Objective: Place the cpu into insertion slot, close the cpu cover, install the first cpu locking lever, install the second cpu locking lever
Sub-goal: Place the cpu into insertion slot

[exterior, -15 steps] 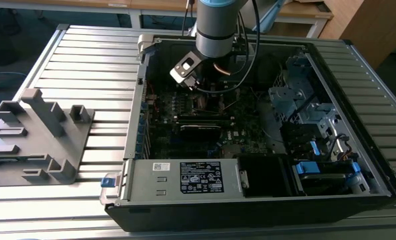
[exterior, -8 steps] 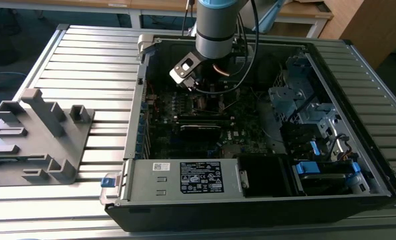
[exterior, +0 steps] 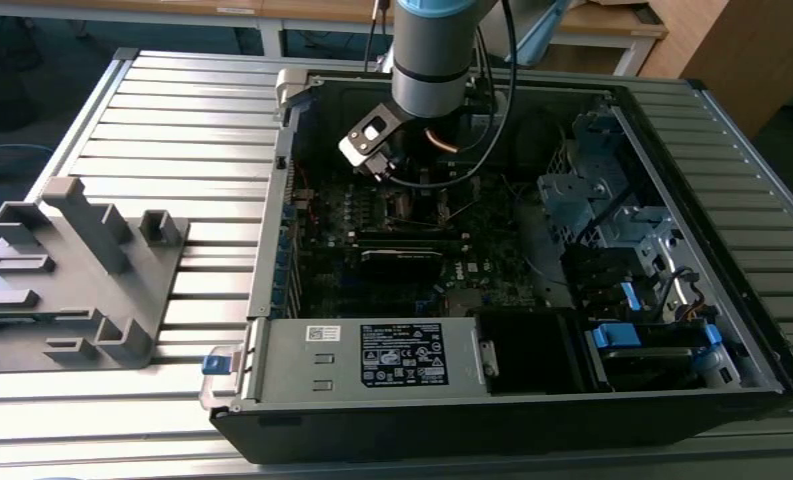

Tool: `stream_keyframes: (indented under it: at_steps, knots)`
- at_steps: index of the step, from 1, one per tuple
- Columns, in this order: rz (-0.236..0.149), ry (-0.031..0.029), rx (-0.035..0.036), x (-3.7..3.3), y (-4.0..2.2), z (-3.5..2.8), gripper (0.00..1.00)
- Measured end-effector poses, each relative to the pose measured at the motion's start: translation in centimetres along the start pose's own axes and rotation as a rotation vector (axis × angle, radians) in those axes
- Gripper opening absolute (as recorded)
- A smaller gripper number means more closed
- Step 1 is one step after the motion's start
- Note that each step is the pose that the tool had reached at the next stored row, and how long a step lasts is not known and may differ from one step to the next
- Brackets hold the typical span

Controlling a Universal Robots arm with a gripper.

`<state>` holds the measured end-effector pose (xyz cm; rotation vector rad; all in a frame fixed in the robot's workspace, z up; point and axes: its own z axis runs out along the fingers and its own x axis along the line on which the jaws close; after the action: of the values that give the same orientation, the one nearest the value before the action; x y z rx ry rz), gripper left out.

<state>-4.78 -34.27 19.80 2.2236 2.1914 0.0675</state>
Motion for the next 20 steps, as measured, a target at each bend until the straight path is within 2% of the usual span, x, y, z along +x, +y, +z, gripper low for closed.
stream_keyframes:
  at_steps: [8, 16, 20]
  knots:
    - [-0.012, 0.0010, -0.0008, 0.00, -0.26, 0.05, 0.54]
    - [-0.039, 0.0023, -0.0007, 0.01, -0.23, 0.18, 0.54]
    - [-0.039, 0.0025, -0.0008, 0.00, -0.04, 0.21, 0.54]
